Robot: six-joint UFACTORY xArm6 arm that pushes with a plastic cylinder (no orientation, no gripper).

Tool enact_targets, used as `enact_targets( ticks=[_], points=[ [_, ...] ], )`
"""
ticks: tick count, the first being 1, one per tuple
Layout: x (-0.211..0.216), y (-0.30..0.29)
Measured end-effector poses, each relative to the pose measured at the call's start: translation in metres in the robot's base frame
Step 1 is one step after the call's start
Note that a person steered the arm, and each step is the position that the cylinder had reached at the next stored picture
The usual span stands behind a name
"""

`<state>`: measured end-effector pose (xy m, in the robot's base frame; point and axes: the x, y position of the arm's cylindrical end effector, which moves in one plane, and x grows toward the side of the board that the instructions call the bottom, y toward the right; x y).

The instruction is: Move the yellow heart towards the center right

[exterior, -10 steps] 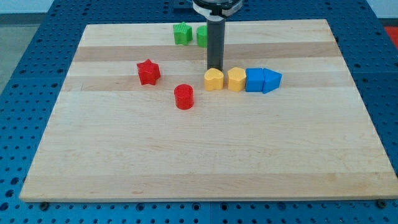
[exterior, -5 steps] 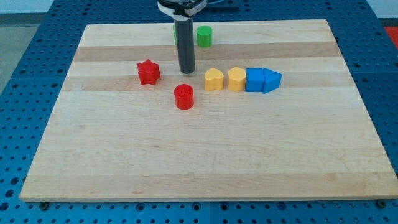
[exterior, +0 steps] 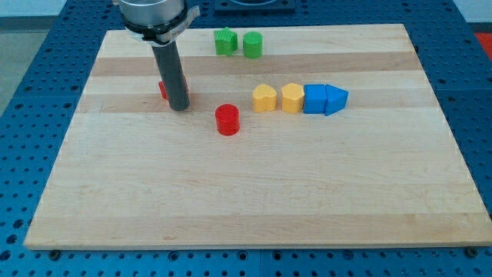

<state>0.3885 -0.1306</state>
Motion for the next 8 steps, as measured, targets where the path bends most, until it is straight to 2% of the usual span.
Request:
enact_targets(
  ticks=[6, 8],
  points=[
    [-0.061, -0.051],
    [-0.087, -0.051]
  ],
)
